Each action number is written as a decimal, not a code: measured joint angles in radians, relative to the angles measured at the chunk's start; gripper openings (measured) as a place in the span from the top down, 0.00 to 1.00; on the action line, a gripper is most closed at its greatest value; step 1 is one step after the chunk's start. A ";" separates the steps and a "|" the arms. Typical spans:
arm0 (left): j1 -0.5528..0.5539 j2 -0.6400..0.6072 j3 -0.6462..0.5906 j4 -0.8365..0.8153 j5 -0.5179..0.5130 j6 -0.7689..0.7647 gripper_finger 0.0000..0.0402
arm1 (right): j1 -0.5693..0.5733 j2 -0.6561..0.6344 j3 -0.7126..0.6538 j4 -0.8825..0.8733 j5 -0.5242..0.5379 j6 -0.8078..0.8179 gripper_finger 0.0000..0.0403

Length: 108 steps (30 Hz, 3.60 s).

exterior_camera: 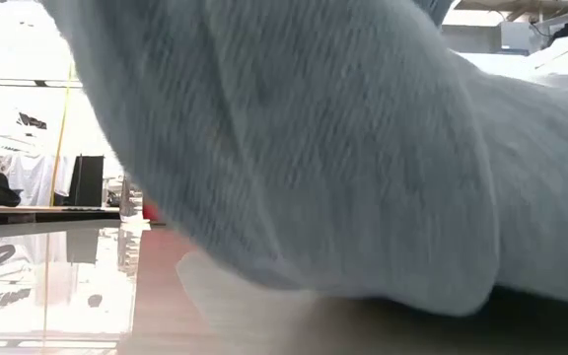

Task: Fold Laundry from Bin
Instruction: Fold the light blue pants

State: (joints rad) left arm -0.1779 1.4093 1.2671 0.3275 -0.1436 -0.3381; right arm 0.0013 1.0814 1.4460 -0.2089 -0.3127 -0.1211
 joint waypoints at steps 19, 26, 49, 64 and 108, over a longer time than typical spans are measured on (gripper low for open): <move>0.055 0.002 0.052 0.146 -0.013 0.158 0.90 | -0.001 0.027 0.000 0.210 -0.102 0.069 0.84; 0.055 0.003 0.207 0.021 0.000 0.281 0.98 | 0.019 0.035 0.000 0.309 -0.105 0.105 0.66; 0.055 0.016 0.862 -0.377 -0.290 0.621 0.99 | 0.108 -0.066 0.114 0.143 0.081 0.174 0.22; 0.054 0.089 1.053 -0.412 0.032 0.183 0.97 | 0.091 0.137 0.109 -0.211 0.341 0.122 0.24; -0.167 0.172 1.054 -0.567 -0.047 -0.052 0.97 | -0.154 0.577 0.111 0.764 -0.222 0.108 0.24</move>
State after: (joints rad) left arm -0.3447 1.5817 2.3211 -0.2392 -0.1905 -0.3901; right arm -0.1529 1.6580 1.5566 0.5550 -0.5350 -0.0132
